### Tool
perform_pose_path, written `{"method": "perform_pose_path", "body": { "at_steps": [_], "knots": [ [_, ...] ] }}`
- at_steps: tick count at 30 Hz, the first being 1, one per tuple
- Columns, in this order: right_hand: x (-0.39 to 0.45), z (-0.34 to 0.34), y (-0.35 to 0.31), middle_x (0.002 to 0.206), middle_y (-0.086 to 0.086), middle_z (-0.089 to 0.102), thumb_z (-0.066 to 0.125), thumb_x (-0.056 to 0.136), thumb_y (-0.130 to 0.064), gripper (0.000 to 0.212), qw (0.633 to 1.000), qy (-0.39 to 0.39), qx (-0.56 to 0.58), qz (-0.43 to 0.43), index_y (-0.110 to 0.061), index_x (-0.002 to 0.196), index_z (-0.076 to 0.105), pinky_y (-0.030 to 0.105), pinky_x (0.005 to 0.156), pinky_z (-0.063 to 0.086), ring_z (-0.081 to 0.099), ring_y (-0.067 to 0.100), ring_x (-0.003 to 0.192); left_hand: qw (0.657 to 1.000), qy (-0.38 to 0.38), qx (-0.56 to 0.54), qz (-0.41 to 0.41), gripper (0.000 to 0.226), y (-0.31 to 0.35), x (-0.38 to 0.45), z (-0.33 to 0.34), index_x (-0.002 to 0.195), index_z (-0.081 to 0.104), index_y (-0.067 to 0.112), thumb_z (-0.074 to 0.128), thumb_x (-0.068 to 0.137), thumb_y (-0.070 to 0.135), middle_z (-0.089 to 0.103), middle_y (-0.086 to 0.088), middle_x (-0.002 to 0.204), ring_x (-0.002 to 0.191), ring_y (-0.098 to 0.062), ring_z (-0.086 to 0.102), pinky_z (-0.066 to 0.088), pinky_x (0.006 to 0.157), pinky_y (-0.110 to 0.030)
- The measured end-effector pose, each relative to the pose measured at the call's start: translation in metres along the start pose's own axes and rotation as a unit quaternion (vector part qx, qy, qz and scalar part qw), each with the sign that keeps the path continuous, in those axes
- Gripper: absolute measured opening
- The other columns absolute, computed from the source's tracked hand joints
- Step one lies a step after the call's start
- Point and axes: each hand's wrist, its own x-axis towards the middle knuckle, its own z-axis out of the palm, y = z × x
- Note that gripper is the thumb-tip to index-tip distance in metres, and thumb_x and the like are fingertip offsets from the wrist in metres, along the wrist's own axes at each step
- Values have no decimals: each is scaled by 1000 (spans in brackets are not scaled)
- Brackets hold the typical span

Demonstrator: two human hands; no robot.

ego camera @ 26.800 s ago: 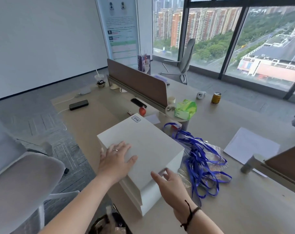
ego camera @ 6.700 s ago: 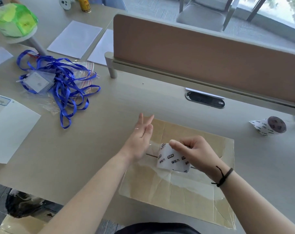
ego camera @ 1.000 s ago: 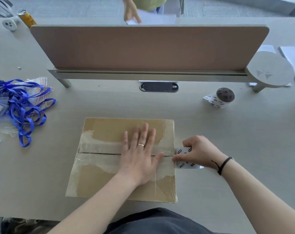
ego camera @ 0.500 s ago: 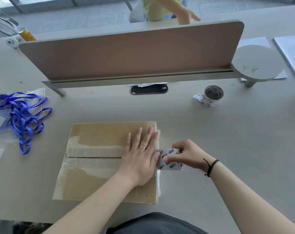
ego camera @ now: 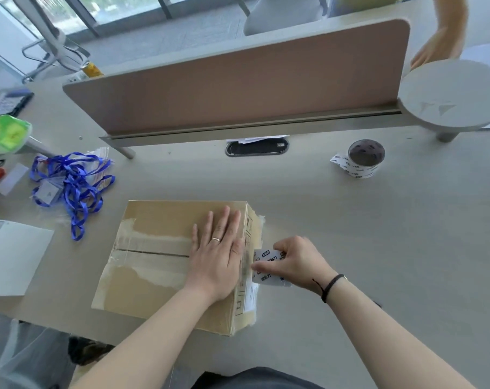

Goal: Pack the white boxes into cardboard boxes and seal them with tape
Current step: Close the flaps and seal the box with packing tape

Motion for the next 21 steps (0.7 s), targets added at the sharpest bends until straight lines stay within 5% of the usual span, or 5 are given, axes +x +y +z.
{"method": "perform_pose_path", "body": {
  "at_steps": [11, 15, 21],
  "knots": [
    [10, 3, 14, 49, -6, 36, 64, 63, -89, 81, 981, 13, -192, -12, -17, 56, 28, 30, 46, 24, 33, 16, 48, 999, -36, -15, -14, 60, 1, 2, -5, 148, -23, 50, -11, 89, 59, -30, 28, 157, 145, -5, -35, -20, 121, -43],
    [18, 12, 25, 53, 1, 37, 66, 55, -92, 86, 991, -5, -130, -9, -16, 58, 26, 34, 51, 28, 35, 21, 51, 998, -49, -31, -18, 67, 0, 3, -9, 151, -20, 49, -7, 87, 65, -28, 28, 157, 146, -5, -35, -20, 121, -43],
    [5, -13, 46, 60, -2, 25, 84, 58, -73, 80, 1000, -7, -30, 4, -19, 62, 24, 28, 48, 17, 21, 14, 55, 997, -71, -34, -6, 84, -1, -5, -15, 154, -19, 44, 34, 94, 68, -32, 24, 158, 144, -4, -37, -21, 120, -41]
  ]
}}
